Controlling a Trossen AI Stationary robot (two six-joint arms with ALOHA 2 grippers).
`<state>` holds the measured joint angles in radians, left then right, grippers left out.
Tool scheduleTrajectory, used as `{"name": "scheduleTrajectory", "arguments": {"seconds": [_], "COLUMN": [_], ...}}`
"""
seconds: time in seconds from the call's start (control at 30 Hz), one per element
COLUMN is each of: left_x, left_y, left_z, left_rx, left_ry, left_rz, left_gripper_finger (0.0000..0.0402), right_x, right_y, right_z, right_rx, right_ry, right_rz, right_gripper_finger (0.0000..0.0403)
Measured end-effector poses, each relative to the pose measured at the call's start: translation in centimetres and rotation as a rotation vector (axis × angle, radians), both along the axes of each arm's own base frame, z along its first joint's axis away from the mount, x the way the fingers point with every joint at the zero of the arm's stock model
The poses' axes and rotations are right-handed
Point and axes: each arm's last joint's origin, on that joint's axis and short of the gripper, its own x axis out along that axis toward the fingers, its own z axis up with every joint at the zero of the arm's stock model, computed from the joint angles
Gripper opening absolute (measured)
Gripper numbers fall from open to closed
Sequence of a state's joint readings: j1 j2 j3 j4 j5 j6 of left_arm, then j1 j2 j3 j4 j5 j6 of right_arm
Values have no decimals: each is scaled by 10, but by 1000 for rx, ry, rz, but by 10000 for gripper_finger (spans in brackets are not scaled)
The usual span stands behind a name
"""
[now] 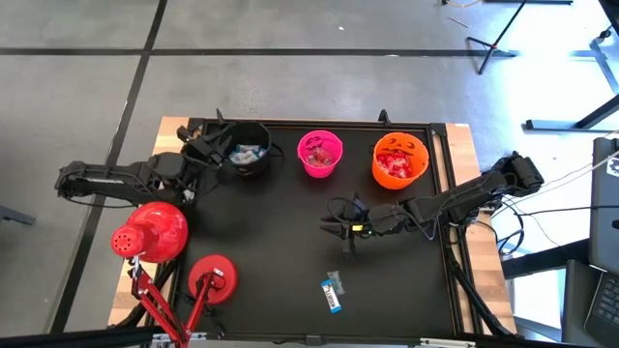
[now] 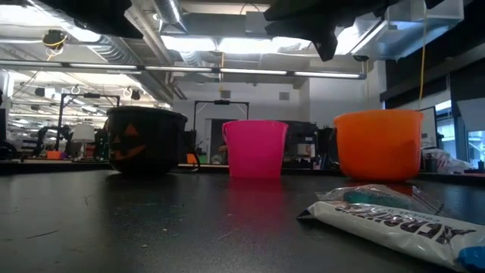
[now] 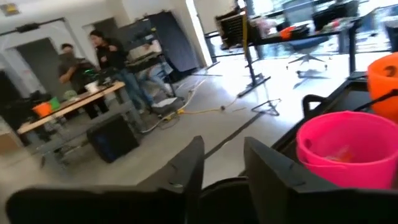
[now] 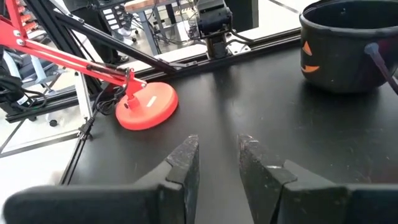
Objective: Organize candy in baskets
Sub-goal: Put the transparent candy into the pink bucket
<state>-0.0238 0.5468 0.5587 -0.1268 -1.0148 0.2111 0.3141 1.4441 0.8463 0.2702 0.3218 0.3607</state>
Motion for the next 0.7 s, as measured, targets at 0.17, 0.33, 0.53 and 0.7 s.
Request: {"name": "scheduleTrajectory", "arguments": {"seconds": [0.17, 0.33, 0.53, 0.7], "left_x": [1, 9, 24, 38], "left_y": [-4, -16, -30, -45], "left_z": [1, -3, -20, -45], "left_rx": [-15, -99, -300, -402], "left_ry": [-15, -23, 30, 139], "left_rz": [-135, -467, -700, -791], "left_gripper_finger": [122, 123, 124, 124], "right_x": [-1, -3, -13, -19], "right_y": [0, 4, 19, 47], "right_z": [-3, -6, -24, -49], "right_rx": [-9, -8, -61, -82], "right_ry": [31, 64, 216, 331], "right_rz": [4, 43, 47, 144], "right_gripper_finger": [106, 106, 106, 106]}}
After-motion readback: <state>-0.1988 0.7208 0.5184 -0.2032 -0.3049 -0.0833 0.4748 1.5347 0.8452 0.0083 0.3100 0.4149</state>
